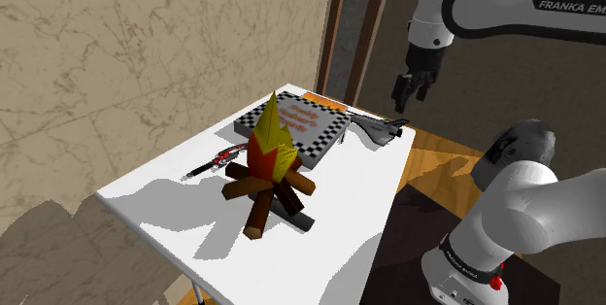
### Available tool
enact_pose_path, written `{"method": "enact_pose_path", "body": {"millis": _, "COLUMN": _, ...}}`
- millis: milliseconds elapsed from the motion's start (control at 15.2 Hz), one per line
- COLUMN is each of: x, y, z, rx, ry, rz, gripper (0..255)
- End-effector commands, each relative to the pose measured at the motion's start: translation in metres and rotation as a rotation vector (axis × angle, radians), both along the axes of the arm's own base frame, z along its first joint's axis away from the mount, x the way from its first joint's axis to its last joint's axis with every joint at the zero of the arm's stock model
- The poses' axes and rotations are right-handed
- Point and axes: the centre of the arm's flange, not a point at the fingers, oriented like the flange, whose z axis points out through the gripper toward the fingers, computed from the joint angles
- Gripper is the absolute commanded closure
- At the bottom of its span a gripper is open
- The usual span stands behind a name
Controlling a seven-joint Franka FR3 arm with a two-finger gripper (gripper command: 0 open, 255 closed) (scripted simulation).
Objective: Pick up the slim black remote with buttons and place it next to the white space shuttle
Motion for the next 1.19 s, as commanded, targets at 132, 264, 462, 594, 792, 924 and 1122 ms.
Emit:
{"method": "enact_pose_path", "body": {"millis": 132, "x": 0.002, "y": 0.019, "z": -0.016, "rx": 0.01, "ry": -0.004, "rz": 0.012, "gripper": 0}}
{"method": "enact_pose_path", "body": {"millis": 264, "x": 0.004, "y": 0.038, "z": -0.032, "rx": 0.02, "ry": -0.008, "rz": 0.024, "gripper": 0}}
{"method": "enact_pose_path", "body": {"millis": 462, "x": 0.006, "y": 0.068, "z": -0.056, "rx": 0.034, "ry": -0.013, "rz": 0.043, "gripper": 0}}
{"method": "enact_pose_path", "body": {"millis": 594, "x": 0.008, "y": 0.087, "z": -0.071, "rx": 0.044, "ry": -0.017, "rz": 0.055, "gripper": 0}}
{"method": "enact_pose_path", "body": {"millis": 792, "x": 0.009, "y": 0.117, "z": -0.094, "rx": 0.059, "ry": -0.023, "rz": 0.073, "gripper": 0}}
{"method": "enact_pose_path", "body": {"millis": 924, "x": 0.01, "y": 0.137, "z": -0.109, "rx": 0.068, "ry": -0.026, "rz": 0.085, "gripper": 0}}
{"method": "enact_pose_path", "body": {"millis": 1122, "x": 0.011, "y": 0.168, "z": -0.131, "rx": 0.083, "ry": -0.032, "rz": 0.103, "gripper": 0}}
